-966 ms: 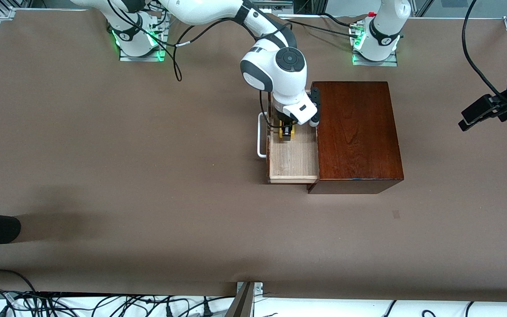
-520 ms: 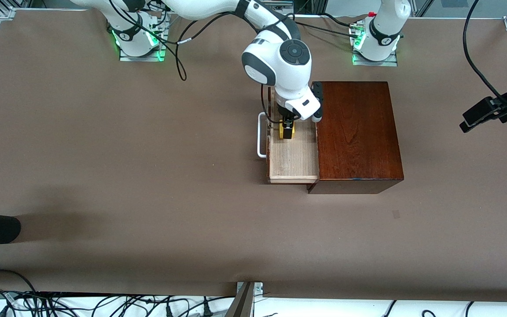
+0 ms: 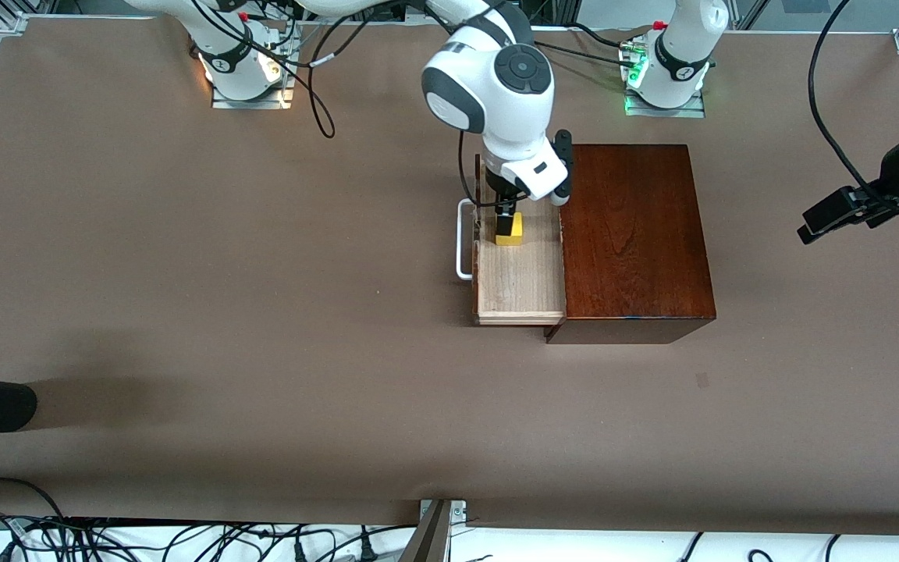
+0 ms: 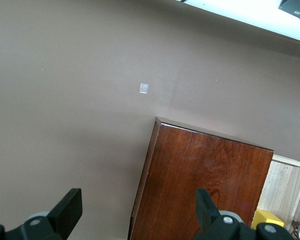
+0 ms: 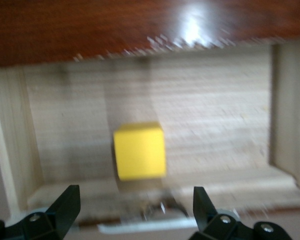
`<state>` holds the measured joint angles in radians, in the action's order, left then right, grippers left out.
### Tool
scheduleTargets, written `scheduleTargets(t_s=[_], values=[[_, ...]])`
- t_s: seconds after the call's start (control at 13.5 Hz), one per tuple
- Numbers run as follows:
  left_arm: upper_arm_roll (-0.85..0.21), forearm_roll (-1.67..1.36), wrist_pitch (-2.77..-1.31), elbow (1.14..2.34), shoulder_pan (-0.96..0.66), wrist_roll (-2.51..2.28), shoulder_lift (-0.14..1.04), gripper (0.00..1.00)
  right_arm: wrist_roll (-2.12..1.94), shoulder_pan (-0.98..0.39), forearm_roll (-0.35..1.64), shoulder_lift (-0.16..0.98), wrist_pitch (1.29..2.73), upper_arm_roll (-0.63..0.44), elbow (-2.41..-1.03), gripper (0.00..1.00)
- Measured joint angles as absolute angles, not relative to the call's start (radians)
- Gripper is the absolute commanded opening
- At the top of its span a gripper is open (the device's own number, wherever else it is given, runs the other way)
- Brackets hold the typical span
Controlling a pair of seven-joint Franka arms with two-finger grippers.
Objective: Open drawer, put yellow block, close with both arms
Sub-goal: 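Open the right gripper to drop the cube into the drawer, then withdraw the right gripper while the left gripper reaches the box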
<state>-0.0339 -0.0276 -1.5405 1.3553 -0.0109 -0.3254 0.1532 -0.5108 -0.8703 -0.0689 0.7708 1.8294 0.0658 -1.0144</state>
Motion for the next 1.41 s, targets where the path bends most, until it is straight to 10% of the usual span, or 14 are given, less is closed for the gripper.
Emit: scheduleTargets(t_s=[1.41], values=[[-0.064,-0.061,-1.536,1.347,-0.033,-0.208,0.151,1.00,-0.350,-0.275,0.050,0.404,1.561,-0.003,-1.202,1.00]])
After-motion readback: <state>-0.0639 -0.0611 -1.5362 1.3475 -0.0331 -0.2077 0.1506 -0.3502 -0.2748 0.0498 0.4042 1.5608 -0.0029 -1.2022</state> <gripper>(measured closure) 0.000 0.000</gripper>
